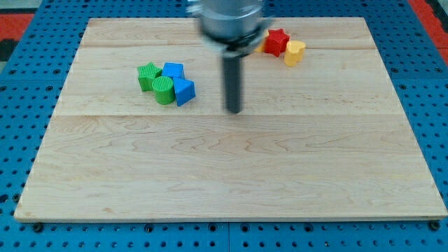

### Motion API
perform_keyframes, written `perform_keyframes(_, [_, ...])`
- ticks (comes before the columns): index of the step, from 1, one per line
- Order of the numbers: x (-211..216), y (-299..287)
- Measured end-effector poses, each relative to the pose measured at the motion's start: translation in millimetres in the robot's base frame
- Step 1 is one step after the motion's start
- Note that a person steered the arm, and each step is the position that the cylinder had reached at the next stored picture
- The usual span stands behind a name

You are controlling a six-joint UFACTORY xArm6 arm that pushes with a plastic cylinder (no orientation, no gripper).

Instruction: Move the yellow heart to the top right corner

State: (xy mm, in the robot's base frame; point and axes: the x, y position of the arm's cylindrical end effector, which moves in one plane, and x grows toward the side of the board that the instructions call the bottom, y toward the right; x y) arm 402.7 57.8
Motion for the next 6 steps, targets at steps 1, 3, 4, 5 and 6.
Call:
perform_keyframes(1, [-113.5,78.1])
perform_keyframes(3, [-132.4,102.8])
perform_keyframes(4, [-123.9,146.9])
perform_keyframes(5, [-181.7,249.7])
perform_keyframes(6, [-210.5,251.6])
